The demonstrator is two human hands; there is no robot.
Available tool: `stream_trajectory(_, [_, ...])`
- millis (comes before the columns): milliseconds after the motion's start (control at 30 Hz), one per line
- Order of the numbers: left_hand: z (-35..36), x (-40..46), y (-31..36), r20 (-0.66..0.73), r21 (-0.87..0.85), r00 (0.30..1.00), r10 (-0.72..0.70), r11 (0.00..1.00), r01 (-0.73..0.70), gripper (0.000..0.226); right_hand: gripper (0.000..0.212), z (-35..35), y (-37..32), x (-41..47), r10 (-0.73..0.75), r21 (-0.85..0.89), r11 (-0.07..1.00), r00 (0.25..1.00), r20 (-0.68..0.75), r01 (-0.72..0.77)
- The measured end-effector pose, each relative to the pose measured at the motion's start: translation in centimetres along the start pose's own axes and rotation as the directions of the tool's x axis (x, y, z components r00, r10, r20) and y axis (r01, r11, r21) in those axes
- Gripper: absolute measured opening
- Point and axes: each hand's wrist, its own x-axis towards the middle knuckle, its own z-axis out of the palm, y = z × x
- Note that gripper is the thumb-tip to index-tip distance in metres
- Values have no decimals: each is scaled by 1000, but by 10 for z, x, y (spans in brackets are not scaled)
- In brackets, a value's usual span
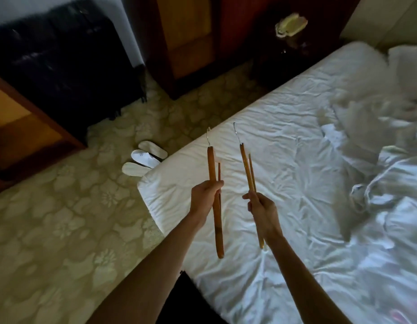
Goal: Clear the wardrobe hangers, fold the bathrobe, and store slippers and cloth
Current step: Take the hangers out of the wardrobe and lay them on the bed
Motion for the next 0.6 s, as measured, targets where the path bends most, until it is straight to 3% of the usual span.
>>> stream_trajectory(233, [-124, -65, 39, -134, 3, 967, 217, 976, -219, 17, 29, 84, -111, -63, -215, 35, 976, 942, 256, 214])
stream_trajectory(433, [-263, -98, 64, -364, -126, 894, 260, 938, -324, 19, 31, 192, -188, -106, -273, 32, 956, 841, 468, 292])
stream_trajectory(600, [-388, -105, 76, -473, -184, 842, 260, 905, -383, 27, 32, 302, -253, -144, -312, 44, 933, 746, 588, 356])
